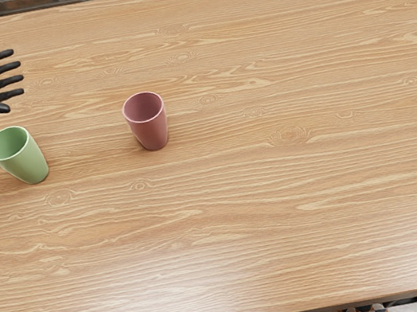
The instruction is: Pick up cup and place in cup with left hand
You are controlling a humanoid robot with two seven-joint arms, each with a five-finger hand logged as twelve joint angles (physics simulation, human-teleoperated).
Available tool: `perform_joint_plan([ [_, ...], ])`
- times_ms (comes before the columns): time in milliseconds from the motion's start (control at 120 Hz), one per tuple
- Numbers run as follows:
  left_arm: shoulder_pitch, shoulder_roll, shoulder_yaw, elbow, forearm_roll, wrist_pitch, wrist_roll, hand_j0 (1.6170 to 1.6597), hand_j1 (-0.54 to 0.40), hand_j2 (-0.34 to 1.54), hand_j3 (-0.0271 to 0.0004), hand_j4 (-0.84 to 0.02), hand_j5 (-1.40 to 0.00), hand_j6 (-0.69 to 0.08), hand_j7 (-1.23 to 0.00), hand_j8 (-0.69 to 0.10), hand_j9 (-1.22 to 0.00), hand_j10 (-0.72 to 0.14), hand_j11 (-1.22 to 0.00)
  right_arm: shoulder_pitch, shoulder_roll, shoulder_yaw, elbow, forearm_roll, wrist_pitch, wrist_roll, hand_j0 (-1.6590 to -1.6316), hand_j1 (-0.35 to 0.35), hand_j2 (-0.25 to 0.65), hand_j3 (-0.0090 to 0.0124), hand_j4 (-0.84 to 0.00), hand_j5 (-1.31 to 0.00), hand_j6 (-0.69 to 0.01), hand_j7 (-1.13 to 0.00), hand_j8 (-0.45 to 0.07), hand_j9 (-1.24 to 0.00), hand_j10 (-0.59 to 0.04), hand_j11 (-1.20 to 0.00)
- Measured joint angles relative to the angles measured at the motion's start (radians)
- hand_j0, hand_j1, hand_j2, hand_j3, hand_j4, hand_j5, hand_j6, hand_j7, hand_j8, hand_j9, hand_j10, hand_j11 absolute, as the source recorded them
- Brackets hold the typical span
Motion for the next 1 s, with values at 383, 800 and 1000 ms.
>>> perform_joint_plan([
  [383, -0.156, -0.056, 0.008, -0.002, 0.334, 0.013, 0.132, 1.658, 0.349, 0.0, 0.0, 0.001, 0.0, 0.001, 0.0, 0.001, 0.0, 0.001, 0.0, -0.01, 0.0, -0.007, -0.003, 0.002, -0.003, 0.003, -1.658, -0.331, -0.003, 0.0, -0.015, -0.02, -0.015, -0.02, -0.015, -0.02, -0.015, -0.02],
  [800, -0.44, -0.274, 0.504, -0.198, 0.486, 0.571, -0.001, 1.6581, 0.349, 0.0, 0.0, -0.001, 0.0, -0.002, 0.0, -0.002, 0.0, -0.001, 0.0, -0.011, 0.0, -0.008, -0.003, 0.002, -0.003, 0.003, -1.6581, -0.331, -0.003, 0.0, -0.015, -0.02, -0.015, -0.02, -0.015, -0.02, -0.015, -0.02],
  [1000, -0.525, -0.317, 0.726, -0.405, 0.5, 0.742, -0.006, 1.6581, 0.336, 0.0, 0.0, -0.013, -0.02, -0.014, -0.01, -0.014, -0.01, -0.013, -0.01, -0.011, 0.0, -0.008, -0.003, 0.002, -0.003, 0.003, -1.6581, -0.331, -0.003, 0.0, -0.015, -0.02, -0.015, -0.02, -0.015, -0.02, -0.015, -0.02],
])
